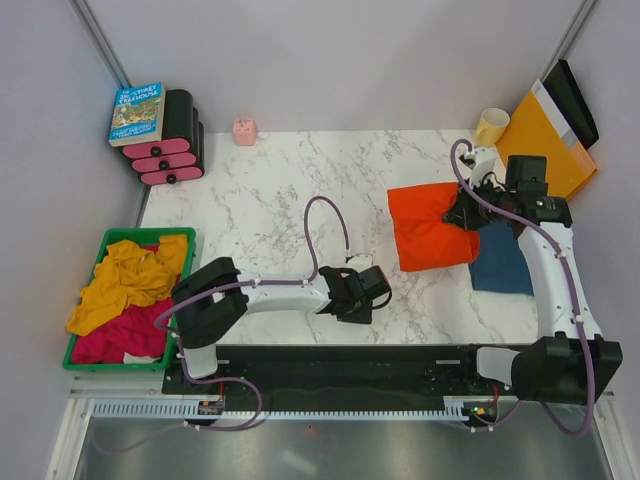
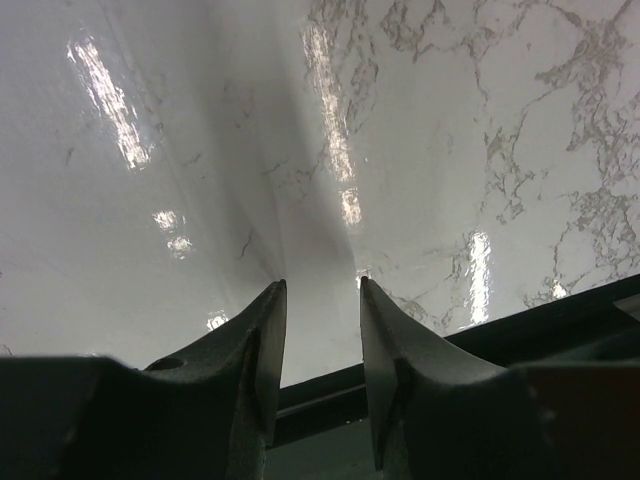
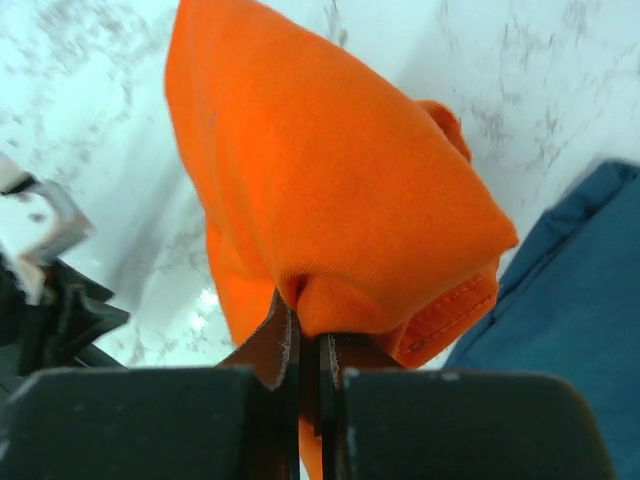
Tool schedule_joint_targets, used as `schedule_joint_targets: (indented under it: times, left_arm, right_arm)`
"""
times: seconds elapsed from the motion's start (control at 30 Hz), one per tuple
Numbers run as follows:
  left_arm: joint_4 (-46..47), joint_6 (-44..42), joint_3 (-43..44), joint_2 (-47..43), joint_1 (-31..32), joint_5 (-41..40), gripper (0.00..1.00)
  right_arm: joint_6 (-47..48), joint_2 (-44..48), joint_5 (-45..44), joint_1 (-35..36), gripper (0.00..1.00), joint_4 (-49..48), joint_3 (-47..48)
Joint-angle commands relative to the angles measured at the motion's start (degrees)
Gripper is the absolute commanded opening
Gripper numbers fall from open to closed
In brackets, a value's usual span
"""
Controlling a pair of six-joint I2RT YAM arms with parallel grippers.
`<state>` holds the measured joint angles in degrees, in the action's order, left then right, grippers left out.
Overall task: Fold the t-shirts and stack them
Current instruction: Put the neatly folded tshirt into the corner of the board with the right arm
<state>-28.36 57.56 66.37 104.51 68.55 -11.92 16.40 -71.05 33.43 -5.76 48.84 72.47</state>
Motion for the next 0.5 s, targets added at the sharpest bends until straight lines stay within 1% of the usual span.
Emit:
schedule_joint_targets:
  times: [0.0,0.07,0.17,0.27,0.47]
  left_arm:
    - [0.41,3.35,-0.71,-2.38,0.88,-1.96,0.42]
    - [0.41,3.61,-1.41,-2.64,0.97,-1.96,0.42]
    - [0.41,3.96,-1.68,-2.56,1.14,-1.96,0.42]
    - [0.32,3.79,-1.68,-2.56,1.23,-1.96,0.42]
    - [0.41,3.00,-1.42,-2.38,1.23,-1.96,0.42]
  right_arm:
    - [4.15,-0.06,-6.70,-0.30,0.00,-3.84,-7.77]
    - [5.91,0.21,-9.07,-0.83,0.00,-5.58,-10.66]
    - [7.76,-1.01,-10.31,-2.93,0.00,-7.35,-12.87]
    - [9.43,-3.39,-10.75,-6.10,0.00,-8.32,-13.84]
    - [12.86,-4.89,-13.56,-12.07,0.00,-10.08,-14.28]
